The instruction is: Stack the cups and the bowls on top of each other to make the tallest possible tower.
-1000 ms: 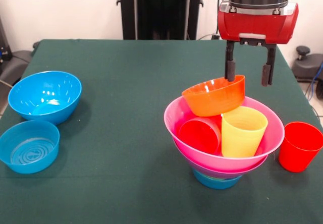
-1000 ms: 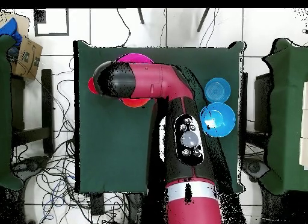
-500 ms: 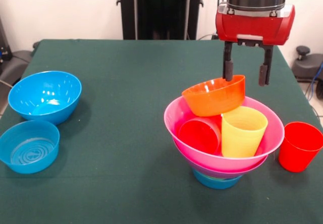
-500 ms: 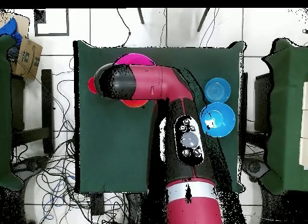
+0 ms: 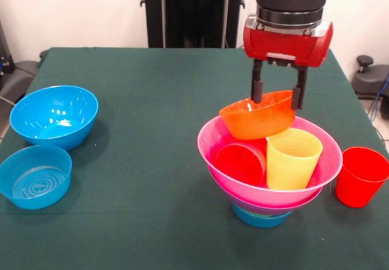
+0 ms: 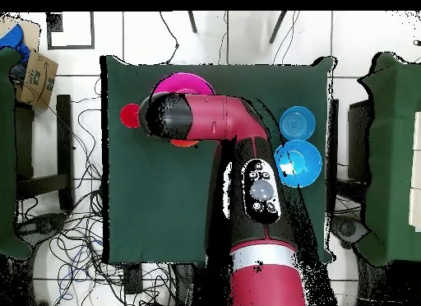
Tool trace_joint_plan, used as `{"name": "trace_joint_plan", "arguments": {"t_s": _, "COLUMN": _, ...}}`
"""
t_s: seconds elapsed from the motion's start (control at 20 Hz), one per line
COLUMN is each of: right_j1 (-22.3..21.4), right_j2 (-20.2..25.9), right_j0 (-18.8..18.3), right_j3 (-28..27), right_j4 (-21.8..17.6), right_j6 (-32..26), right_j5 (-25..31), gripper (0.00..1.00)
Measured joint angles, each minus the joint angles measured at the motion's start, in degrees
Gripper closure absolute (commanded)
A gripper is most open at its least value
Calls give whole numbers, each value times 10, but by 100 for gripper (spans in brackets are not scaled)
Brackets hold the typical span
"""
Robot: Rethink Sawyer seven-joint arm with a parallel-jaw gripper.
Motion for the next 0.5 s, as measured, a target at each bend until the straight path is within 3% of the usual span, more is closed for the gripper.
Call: {"name": "trace_joint_plan", "arguments": {"t_s": 0.5, "right_j1": 13, "right_j2": -5, "right_j0": -2, "right_j3": 20, "right_j4": -4, "right_j6": 0, "right_j5": -47, "gripper": 0}}
